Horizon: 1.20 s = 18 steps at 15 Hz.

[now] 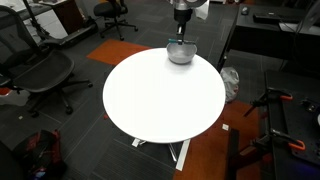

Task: Remove the marker from the mug cup and place it on the table

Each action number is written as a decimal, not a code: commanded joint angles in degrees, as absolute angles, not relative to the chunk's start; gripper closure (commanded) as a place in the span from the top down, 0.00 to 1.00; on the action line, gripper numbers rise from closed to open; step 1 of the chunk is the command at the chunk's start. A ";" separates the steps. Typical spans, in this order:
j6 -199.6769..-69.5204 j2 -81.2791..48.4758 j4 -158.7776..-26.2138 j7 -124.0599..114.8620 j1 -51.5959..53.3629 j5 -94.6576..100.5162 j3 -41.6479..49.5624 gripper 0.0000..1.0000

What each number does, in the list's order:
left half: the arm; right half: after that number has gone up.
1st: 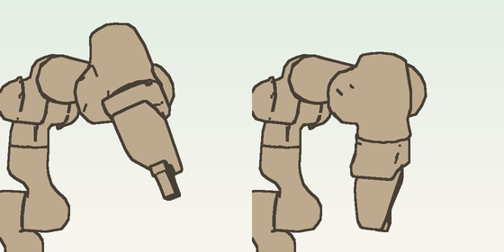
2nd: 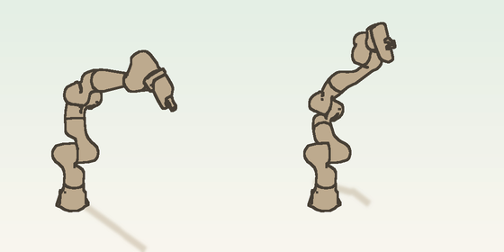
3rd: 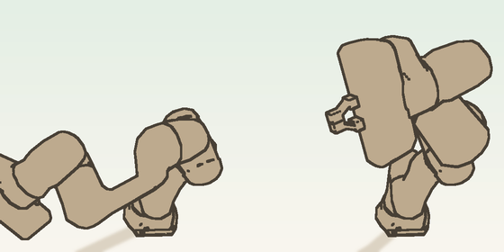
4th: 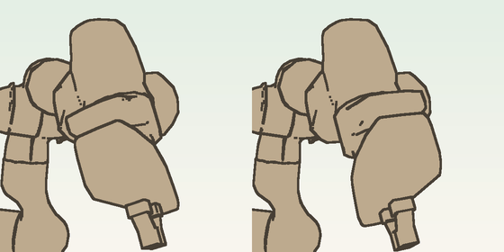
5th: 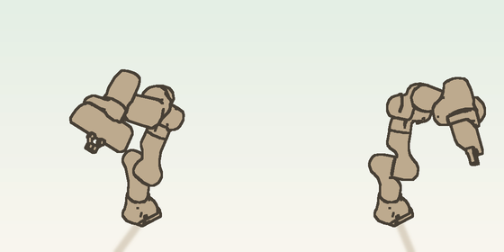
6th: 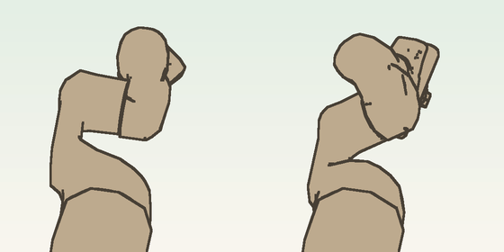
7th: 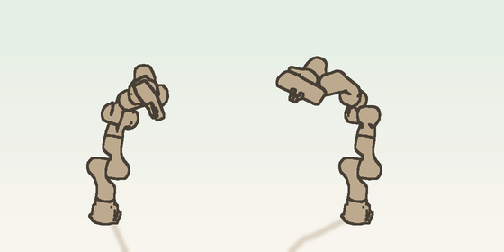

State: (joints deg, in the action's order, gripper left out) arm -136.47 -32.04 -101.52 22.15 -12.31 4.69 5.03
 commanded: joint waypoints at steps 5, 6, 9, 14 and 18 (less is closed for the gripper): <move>-140.70 -26.88 -106.96 21.91 -8.50 6.68 2.40 0.05; -141.28 -27.50 -106.21 22.20 -8.34 6.54 1.87 0.05; -141.32 -30.58 -102.04 23.24 -8.39 5.76 0.26 0.05; -140.22 -37.89 -93.29 24.15 -9.13 5.25 -0.96 0.05; -139.34 -44.46 -86.47 24.48 -9.94 4.77 -1.59 0.05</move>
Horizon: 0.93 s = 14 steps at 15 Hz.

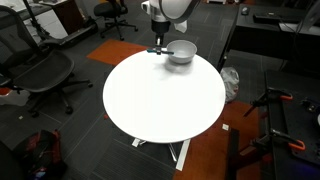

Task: Remove the marker from the mug cup and place it on the table

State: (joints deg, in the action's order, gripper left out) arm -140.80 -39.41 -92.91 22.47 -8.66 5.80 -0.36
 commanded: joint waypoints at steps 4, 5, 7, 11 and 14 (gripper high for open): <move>-138.76 -49.88 -81.00 24.39 -10.39 4.83 -2.13 0.05; -138.64 -50.85 -79.94 24.40 -10.42 4.85 -2.27 0.05; -138.31 -52.51 -78.01 24.25 -10.21 5.14 -2.22 0.05; -137.96 -54.45 -75.57 23.73 -9.65 5.83 -1.71 0.46; -137.55 -54.57 -75.06 23.09 -9.22 6.21 -1.25 0.66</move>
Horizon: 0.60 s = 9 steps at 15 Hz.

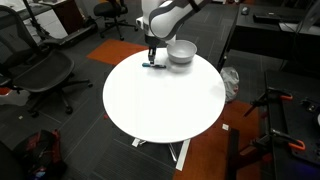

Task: Remove the marker from the mug cup and place it on the table

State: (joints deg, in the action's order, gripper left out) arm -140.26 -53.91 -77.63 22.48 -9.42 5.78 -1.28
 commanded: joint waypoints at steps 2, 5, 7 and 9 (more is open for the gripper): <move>-136.04 -53.22 -75.97 22.18 -8.61 6.60 -0.64 0.82; -133.44 -50.20 -78.16 22.64 -8.89 6.05 -1.24 1.00; -131.69 -48.00 -79.66 23.08 -9.01 5.96 -1.40 1.00; -130.43 -45.88 -80.90 23.34 -9.09 5.88 -1.48 1.00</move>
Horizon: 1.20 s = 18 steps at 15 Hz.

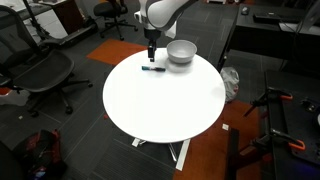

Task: Remove the marker from the mug cup and place it on the table

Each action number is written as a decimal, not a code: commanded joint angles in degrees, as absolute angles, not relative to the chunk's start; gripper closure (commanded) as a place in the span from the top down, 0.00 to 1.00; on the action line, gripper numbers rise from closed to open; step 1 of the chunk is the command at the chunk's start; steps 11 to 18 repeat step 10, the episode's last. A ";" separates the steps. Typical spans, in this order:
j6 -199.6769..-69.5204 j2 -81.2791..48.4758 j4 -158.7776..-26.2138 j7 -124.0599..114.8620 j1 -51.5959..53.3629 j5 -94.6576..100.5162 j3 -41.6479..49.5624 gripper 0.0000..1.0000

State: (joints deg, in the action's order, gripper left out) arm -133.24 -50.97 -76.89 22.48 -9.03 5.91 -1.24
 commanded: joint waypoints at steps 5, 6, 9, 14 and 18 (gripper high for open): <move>-130.31 -46.16 -79.23 22.91 -8.98 5.56 -1.28 1.00; -130.27 -45.76 -79.40 23.07 -9.01 5.53 -1.32 1.00; -130.28 -46.25 -79.33 23.07 -9.03 5.54 -1.32 1.00; -130.29 -46.37 -79.33 23.07 -9.03 5.54 -1.32 1.00; -130.29 -46.37 -79.33 23.07 -9.03 5.54 -1.32 1.00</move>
